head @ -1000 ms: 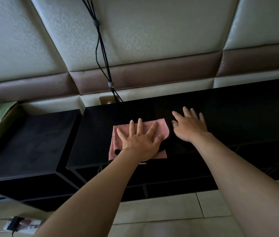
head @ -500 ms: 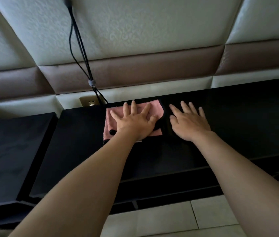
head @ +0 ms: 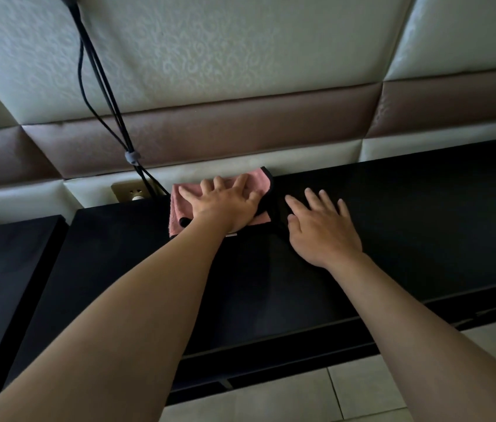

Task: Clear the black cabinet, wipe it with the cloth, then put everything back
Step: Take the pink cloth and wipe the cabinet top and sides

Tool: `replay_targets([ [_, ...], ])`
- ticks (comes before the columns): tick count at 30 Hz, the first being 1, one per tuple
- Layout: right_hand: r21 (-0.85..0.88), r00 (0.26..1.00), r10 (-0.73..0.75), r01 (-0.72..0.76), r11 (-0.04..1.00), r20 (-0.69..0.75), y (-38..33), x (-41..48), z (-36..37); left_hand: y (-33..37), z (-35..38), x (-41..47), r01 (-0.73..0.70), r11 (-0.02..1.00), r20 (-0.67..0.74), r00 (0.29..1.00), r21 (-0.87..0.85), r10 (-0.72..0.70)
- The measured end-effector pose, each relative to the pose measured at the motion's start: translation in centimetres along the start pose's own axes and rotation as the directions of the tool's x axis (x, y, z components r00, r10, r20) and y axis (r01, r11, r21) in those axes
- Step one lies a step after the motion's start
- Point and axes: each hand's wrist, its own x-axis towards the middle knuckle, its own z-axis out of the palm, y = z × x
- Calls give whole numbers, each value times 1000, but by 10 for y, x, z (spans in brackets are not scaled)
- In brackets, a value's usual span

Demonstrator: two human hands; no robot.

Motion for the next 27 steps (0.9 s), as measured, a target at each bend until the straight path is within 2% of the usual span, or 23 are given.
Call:
replay_targets([
  [8,21,1000,-2,2,1000,-15,-1,2,-3,2,7,-16,-1,1000,20,1000,12,0],
  [21,-44,998,-61,61,997,-4,1,-9,-9,23,19,-145,-54,998,67,996,18,52],
  [27,-20,998,-66,66,998,12,1,-8,-12,28,18,-149,-14,999,71,997,29,12],
])
